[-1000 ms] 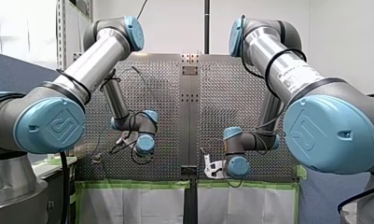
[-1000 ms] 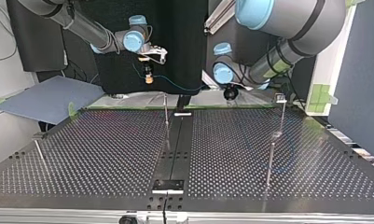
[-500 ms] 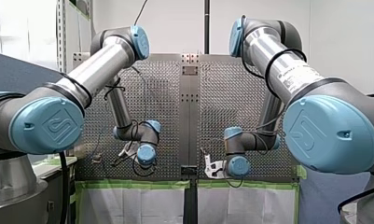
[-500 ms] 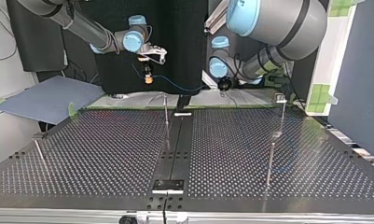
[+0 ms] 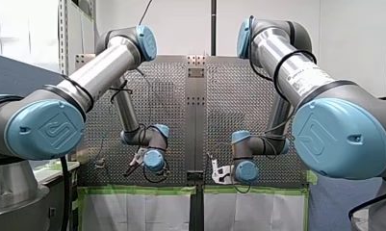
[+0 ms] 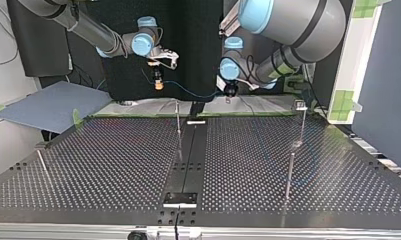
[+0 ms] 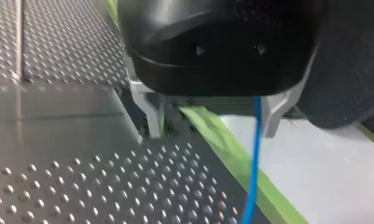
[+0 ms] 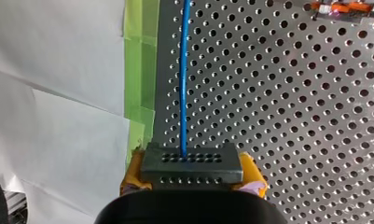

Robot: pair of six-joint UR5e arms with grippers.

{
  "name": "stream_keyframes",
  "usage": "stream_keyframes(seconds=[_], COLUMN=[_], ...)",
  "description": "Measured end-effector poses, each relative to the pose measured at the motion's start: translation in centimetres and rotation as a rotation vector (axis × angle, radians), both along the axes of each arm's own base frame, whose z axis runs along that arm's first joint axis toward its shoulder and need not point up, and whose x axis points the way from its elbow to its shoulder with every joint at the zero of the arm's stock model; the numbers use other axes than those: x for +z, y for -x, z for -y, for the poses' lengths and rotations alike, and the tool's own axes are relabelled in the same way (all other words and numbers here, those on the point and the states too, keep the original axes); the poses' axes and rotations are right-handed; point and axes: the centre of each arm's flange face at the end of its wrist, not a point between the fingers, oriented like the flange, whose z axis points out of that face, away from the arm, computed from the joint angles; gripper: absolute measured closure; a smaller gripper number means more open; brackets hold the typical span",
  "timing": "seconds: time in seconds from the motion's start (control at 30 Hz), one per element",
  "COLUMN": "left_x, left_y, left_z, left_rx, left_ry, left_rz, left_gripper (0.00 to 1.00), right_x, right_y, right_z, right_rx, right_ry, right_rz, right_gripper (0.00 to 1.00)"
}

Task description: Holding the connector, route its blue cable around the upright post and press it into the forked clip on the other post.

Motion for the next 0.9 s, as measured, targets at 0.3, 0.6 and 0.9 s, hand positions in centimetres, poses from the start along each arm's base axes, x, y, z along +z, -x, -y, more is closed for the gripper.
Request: stream_keyframes(seconds=[0.3,0.6,0.9], left_x=[0.0,0.0,0.0], left_y=[0.6,1.1,1.2], left_z=[1.3,1.9,2.0], left_rx=[-0.024,-0.011,-0.002], left_ry=[0.082,0.135,0.137], left_rz=[-0.008,-0.01,-0.006], left_gripper=[0.0,0.0,0.0], right_x=[0.1,0.1,0.1], right_y=[-0.1,-0.1,-0.1], right_z=[0.2,0.1,0.1], right_rx=[-0.001,-0.001,0.0], right_ry=[0.002,0.001,0.0], right_rz=[0.0,-0.001,-0.001], right_gripper=[1.0,1.0,1.0])
